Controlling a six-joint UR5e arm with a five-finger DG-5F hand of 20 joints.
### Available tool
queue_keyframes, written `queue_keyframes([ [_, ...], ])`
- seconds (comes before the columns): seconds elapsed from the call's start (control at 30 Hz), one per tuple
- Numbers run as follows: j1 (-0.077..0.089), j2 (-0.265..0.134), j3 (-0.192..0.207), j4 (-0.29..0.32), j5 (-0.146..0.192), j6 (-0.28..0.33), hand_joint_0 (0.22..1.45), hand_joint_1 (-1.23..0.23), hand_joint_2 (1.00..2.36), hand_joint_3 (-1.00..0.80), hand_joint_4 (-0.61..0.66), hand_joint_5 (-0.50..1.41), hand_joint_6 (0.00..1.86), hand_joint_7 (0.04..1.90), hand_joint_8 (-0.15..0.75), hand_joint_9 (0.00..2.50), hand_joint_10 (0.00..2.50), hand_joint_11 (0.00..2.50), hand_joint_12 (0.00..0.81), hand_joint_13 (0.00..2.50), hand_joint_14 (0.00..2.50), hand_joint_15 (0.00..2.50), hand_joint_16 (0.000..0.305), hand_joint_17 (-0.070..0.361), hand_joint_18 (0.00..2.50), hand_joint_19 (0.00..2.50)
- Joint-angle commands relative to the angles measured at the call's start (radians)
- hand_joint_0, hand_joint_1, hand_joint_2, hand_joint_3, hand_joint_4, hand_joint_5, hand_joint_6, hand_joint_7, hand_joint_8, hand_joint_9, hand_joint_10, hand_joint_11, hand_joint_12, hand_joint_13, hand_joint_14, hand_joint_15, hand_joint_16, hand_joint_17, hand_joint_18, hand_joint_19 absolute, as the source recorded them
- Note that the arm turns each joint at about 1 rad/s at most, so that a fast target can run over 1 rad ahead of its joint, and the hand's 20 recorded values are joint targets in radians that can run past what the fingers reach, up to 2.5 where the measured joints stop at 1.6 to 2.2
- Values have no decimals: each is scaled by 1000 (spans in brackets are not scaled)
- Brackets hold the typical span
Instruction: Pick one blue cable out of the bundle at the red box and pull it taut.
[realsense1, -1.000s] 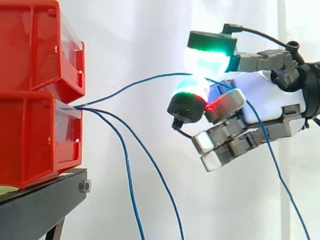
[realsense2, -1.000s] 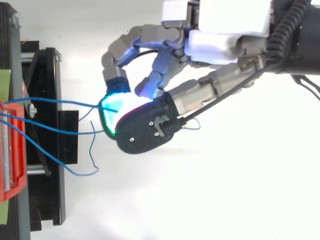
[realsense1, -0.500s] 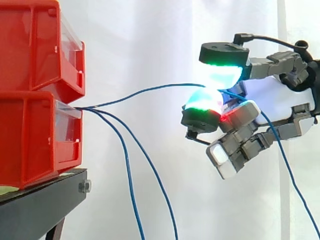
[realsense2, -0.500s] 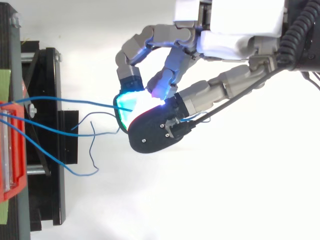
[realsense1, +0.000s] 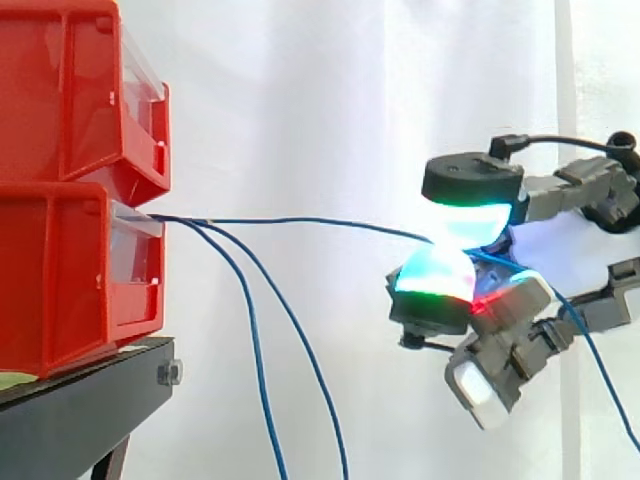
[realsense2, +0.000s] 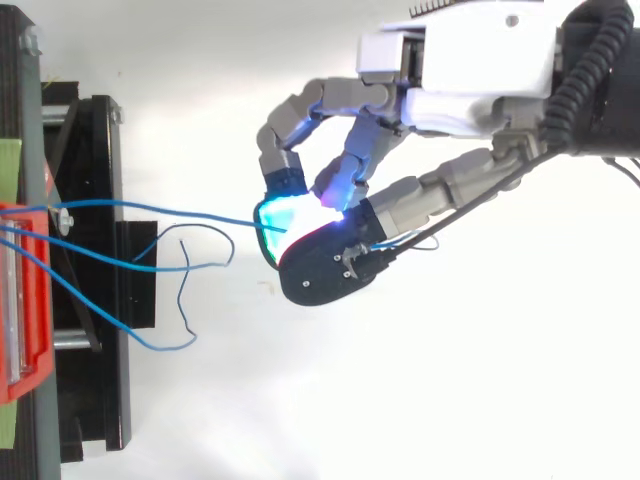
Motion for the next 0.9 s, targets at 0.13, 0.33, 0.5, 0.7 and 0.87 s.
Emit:
queue_keyframes([
  [0.13,-1,1,-12,53,0,-3,634,-833,1022,-91,126,-135,877,1267,356,1153,14,1309,364,787,20,500,52,118,615,392],
  [0.33,1,-1,-12,58,0,-6,635,-830,1022,-93,119,-136,877,1265,357,1149,15,1307,365,788,19,498,52,118,615,389],
  [0.5,1,-1,-14,58,3,-6,634,-831,1021,-90,122,-136,878,1264,356,1124,15,1290,365,783,18,494,52,118,615,388],
  [0.7,1,-1,-14,58,0,-6,634,-827,1021,-94,103,-139,882,1240,353,984,15,1162,361,756,18,483,53,118,609,390],
  [0.87,1,1,-14,58,3,-6,632,-824,1020,-96,99,-139,883,1233,360,893,19,1061,363,747,19,476,53,118,608,389],
])
